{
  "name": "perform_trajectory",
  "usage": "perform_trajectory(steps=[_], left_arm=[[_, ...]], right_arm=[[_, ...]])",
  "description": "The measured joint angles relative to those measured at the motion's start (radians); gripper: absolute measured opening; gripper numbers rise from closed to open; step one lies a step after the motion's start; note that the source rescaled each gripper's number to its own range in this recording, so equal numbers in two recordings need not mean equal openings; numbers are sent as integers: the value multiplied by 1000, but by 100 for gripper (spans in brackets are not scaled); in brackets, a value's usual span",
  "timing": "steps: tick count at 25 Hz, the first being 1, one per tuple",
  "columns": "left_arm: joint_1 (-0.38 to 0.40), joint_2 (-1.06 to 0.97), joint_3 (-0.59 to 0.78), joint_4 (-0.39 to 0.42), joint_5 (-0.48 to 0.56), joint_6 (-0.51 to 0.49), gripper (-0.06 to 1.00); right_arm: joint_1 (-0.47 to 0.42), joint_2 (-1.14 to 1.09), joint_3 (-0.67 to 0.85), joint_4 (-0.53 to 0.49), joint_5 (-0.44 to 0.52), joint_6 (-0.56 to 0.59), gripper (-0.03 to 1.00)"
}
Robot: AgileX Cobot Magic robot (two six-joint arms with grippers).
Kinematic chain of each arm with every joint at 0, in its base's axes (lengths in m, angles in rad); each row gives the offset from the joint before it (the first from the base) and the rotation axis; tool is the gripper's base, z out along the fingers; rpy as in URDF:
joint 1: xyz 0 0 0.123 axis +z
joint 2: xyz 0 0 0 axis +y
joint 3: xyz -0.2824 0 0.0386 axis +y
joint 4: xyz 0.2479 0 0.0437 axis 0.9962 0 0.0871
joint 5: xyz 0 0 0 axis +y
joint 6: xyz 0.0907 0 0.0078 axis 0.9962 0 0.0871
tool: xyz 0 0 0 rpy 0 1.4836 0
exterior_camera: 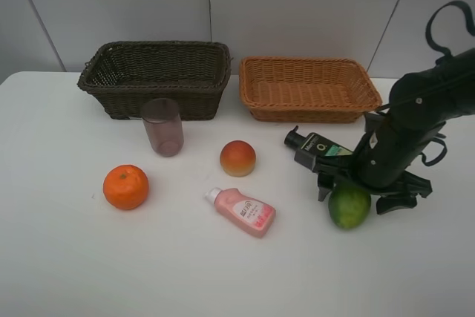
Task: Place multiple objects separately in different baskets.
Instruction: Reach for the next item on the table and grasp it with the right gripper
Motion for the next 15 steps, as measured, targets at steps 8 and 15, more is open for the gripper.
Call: perform_trajectory(steps=[8, 15], left_arm=[[0, 0, 0, 0, -2, 0, 100], [0, 0, 0, 0, -2, 0, 100]], right_arm=[[0, 39, 0, 0, -4, 2, 93], [0, 63, -1, 0, -2, 2, 51]])
